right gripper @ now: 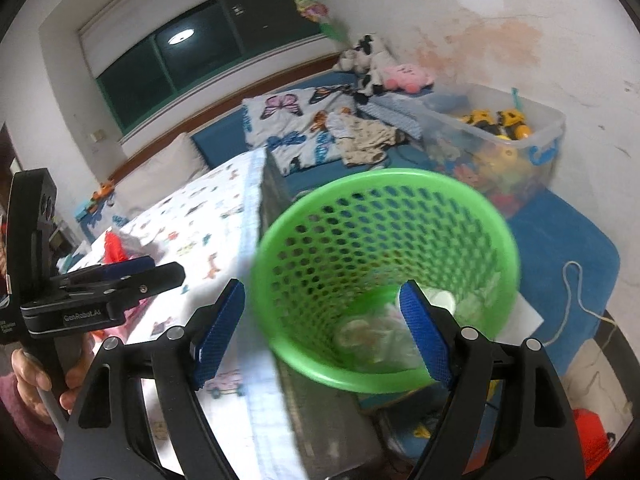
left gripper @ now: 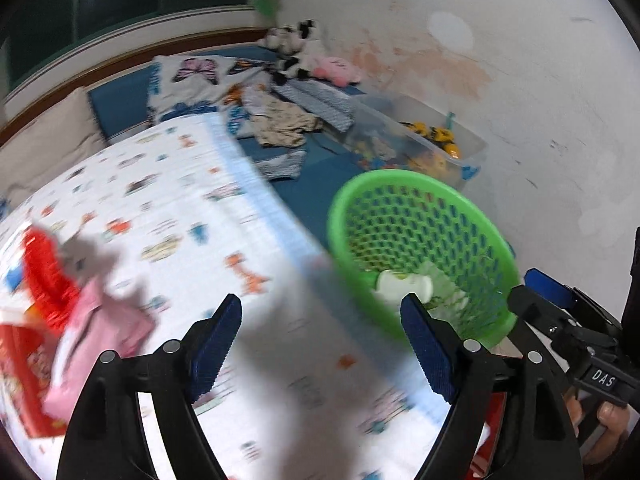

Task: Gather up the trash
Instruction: 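Move both tools back over the bed toward the red cup and pink wrapper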

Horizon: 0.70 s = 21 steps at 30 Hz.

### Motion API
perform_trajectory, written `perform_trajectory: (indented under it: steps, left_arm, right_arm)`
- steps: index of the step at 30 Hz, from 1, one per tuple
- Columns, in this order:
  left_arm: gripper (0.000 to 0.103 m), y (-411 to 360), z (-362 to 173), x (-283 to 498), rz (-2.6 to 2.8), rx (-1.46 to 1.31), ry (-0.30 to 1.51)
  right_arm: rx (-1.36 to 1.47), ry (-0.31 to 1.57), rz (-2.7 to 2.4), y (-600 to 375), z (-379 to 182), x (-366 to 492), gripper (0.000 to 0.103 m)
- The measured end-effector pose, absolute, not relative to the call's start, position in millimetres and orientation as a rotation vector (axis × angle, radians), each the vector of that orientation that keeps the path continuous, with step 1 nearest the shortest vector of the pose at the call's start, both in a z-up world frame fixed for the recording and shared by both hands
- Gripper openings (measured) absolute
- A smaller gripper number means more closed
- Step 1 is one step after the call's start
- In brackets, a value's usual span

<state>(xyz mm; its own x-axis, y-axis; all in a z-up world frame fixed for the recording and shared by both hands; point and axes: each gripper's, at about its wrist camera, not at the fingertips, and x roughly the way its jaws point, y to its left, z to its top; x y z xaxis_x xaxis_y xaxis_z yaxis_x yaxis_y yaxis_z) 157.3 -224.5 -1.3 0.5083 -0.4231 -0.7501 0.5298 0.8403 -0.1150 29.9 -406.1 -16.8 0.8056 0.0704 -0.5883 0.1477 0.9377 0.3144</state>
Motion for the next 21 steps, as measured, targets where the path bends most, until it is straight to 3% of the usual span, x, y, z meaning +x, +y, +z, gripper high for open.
perform_trajectory:
  steps: [14, 21]
  left_arm:
    - [0.079, -84.0, 13.7, 161.0, -0.285, 0.054, 0.806]
    - [0.087, -15.9, 20.1, 166.9, -0.118, 0.008, 0.780]
  right_arm:
    - [0.326, 0.676, 0.138, -322.6, -12.1, 70.0, 0.080]
    - [0.311, 0.709, 0.230, -278.9, -10.4, 87.6, 0.080]
